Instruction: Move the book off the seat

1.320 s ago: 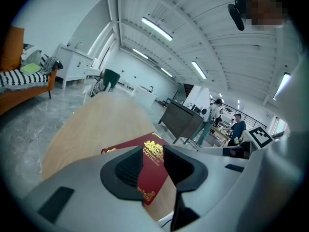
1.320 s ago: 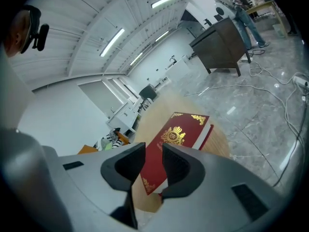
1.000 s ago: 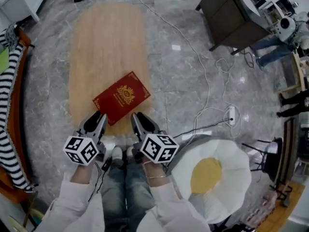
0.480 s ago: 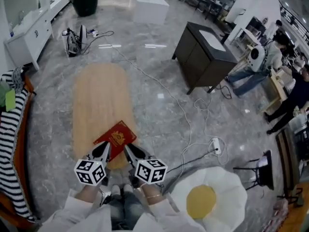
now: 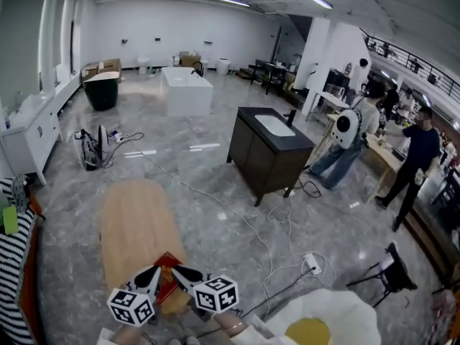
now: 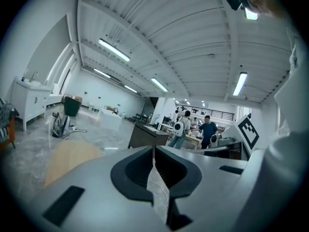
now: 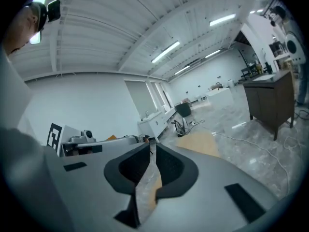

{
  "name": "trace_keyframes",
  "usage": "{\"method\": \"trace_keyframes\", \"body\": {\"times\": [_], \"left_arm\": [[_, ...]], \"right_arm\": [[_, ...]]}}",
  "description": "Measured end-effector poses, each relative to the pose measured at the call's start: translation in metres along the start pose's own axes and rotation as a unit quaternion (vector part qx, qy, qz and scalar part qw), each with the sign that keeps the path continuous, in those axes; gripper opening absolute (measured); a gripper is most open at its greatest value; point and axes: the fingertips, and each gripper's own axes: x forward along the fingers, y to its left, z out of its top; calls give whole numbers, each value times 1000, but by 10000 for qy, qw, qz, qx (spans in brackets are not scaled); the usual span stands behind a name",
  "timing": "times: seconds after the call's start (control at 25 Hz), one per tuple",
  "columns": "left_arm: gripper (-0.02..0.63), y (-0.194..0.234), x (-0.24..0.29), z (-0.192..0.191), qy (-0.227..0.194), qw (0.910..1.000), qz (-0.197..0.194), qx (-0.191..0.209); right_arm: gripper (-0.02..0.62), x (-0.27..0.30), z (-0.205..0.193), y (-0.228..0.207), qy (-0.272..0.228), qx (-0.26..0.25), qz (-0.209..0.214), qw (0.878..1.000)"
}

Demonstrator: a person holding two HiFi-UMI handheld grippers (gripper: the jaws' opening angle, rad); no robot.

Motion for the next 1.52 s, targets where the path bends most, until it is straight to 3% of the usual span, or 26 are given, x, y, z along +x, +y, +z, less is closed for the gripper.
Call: {"method": "trace_keyframes", "body": {"times": [0.4,0.6,0.84,1.52], "left_arm": [[18,1,-10,23,-377,9992,-24,137],[17,-2,0,26,-181,9996,-104,169],[15,-12,3,13,215,9997,-68,57],[15,4,20,-13,602,9977,90,-295]], "right_arm": [[21,-13,13,25,46,-1024,117,9947],[17,-17,30,25,192,-1408,183,9897],[15,-14,24,31,613,-1272,432,9890],[12,7,2,17,1108,-1347,577,9830]]}}
